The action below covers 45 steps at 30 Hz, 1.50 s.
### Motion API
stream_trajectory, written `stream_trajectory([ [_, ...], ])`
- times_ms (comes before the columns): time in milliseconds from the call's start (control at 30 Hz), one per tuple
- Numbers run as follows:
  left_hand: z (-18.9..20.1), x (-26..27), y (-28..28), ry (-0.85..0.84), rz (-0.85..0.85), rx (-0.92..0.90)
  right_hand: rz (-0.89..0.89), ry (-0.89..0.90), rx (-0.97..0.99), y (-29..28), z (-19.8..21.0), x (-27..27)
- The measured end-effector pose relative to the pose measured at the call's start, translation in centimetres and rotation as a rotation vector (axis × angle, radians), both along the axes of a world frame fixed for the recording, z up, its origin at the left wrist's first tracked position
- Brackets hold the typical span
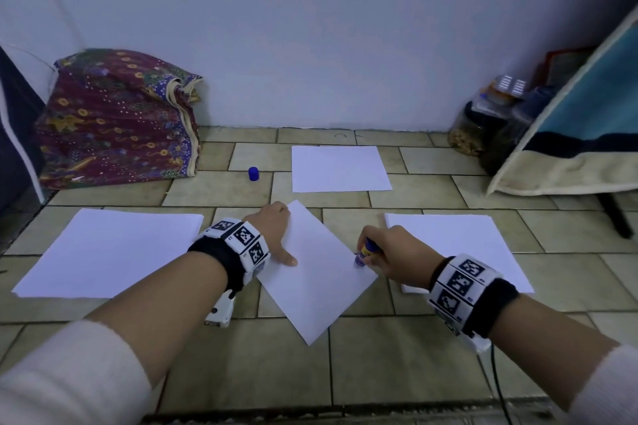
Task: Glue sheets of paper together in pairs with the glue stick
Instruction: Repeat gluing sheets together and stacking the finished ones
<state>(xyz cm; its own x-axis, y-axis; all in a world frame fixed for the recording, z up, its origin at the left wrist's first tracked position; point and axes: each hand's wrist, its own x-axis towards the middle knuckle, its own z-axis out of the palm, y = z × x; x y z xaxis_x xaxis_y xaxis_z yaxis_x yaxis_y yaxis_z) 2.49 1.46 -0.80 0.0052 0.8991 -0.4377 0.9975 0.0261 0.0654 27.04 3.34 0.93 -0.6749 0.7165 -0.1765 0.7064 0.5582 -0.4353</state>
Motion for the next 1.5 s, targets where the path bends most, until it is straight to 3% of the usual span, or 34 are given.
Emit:
stream_trajectory([
  [200, 0.6, 1.8, -0.6, 0.215, 0.0, 0.065, -0.016, -0.07, -0.064, 0.1, 0.7, 1.1],
  [267, 0.6, 2.4, -1.1, 0.182, -0.228, 0.142, -0.083, -0.01, -0.116, 0.5, 0.9, 1.2],
  [333, 0.4, 3.2, -1.6, 0.125, -0.512, 0.114, -0.225, 0.202, -0.21, 0.9, 1.1, 1.2],
  [400, -0.1, 3.5, -1.9, 0.093, -0.602, 0.006, -0.384, 0.4, -0.283, 1.4, 1.2, 1.1],
  [500, -0.1, 2.7, -1.7, 0.156, -0.545, -0.015, -0.515, 0.506, -0.303, 2.4, 1.0, 0.9],
  [633, 0.1, 1.2, -1.6, 0.17, -0.419, 0.047, -0.523, 0.468, -0.27, 3.3, 0.5, 0.0],
  [833, -0.5, 0.4, -1.5, 0.009, -0.249, 0.039, -0.457, 0.422, -0.163, 3.9, 0.1, -3.7],
  [1133, 0.2, 1.5, -0.5, 0.153, -0.234, 0.039, -0.308, 0.281, -0.021, 5.6, -0.9, -9.2],
  [1333, 0.0, 1.1, -0.7, 0.135, -0.221, 0.044, -0.144, 0.081, 0.03, 6.3, -0.6, -9.0],
  [1500, 0.3, 1.1, -0.8, 0.163, -0.237, 0.034, -0.066, 0.013, 0.022, 6.0, -0.2, -6.9],
])
